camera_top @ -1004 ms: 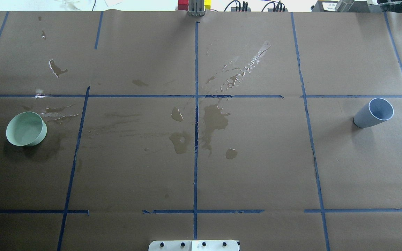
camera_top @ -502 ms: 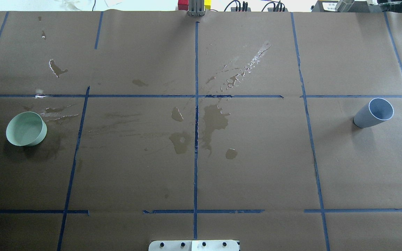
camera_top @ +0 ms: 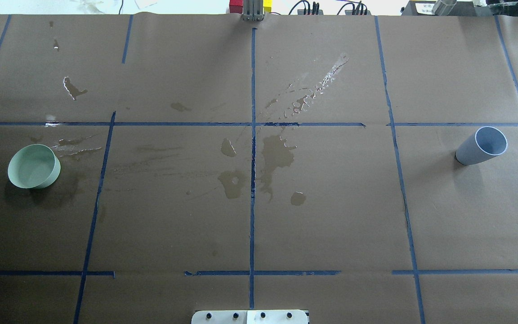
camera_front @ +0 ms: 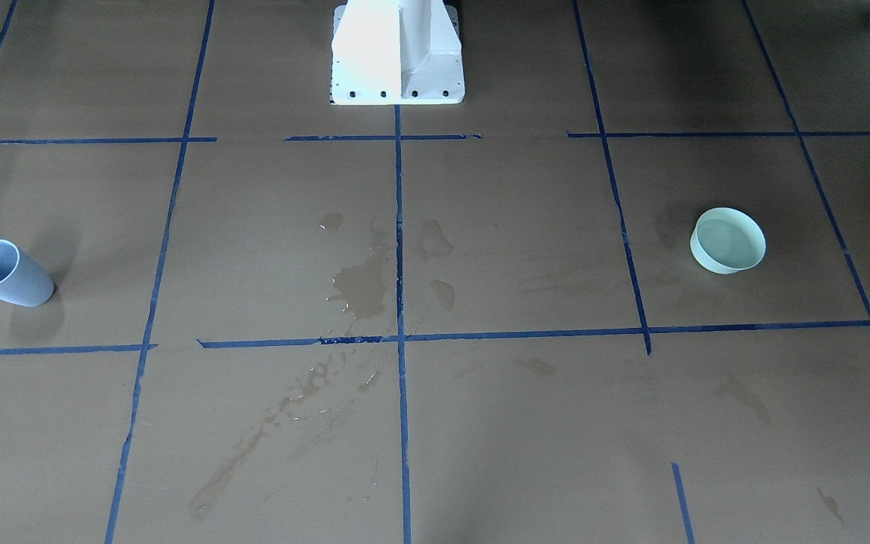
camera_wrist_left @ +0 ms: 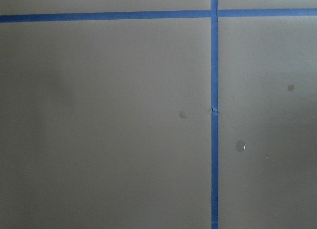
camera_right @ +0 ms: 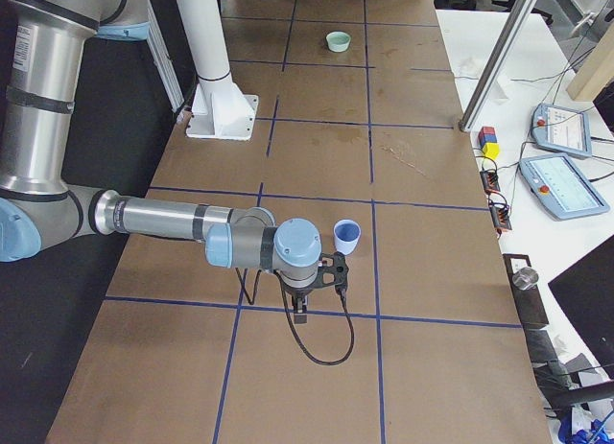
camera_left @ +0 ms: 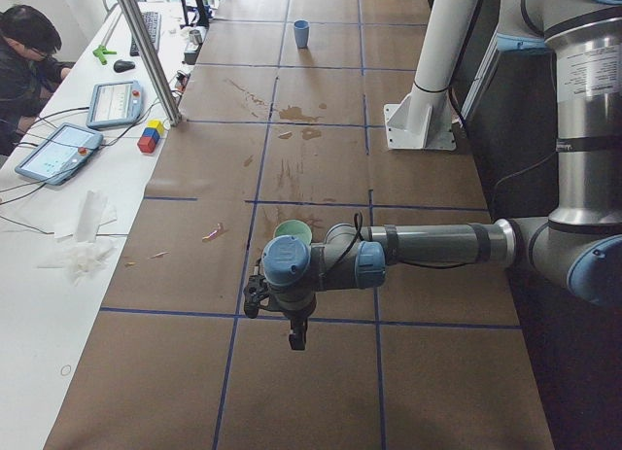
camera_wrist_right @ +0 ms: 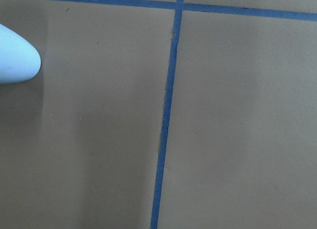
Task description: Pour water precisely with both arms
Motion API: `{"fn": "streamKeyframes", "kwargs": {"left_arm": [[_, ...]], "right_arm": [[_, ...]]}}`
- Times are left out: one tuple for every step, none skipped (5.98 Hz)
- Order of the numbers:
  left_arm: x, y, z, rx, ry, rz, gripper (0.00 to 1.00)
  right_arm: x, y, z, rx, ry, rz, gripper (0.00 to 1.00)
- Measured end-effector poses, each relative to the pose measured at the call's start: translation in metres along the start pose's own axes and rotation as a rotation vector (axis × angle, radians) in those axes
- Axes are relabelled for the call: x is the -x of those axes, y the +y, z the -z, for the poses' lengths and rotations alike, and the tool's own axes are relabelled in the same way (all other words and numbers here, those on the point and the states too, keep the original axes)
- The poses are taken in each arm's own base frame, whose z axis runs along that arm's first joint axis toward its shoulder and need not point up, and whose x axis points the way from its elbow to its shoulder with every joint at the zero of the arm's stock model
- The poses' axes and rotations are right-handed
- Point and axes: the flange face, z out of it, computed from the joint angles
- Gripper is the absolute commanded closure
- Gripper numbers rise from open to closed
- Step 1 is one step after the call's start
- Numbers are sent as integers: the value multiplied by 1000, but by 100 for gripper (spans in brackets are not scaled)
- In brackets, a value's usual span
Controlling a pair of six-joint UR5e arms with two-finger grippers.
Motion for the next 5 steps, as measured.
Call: {"fn": "streamKeyframes", "kwargs": {"left_arm": [[-1, 0, 0, -1, 1, -1, 0], [-2, -1, 0, -1, 1, -5, 0], [-4, -2, -1, 2, 1, -11, 0], [-7, -3, -4, 7, 1, -19, 0], [-9, -4, -5, 11, 1, -24, 0]], "right_arm": [[-1, 1, -1, 3, 0, -1, 0], [-1, 1, -2, 4, 0, -2, 0], [-1, 1, -3, 6, -1, -2, 0], [-1, 1, -3, 7, -1, -2, 0], [-1, 1, -3, 7, -2, -2, 0]]}}
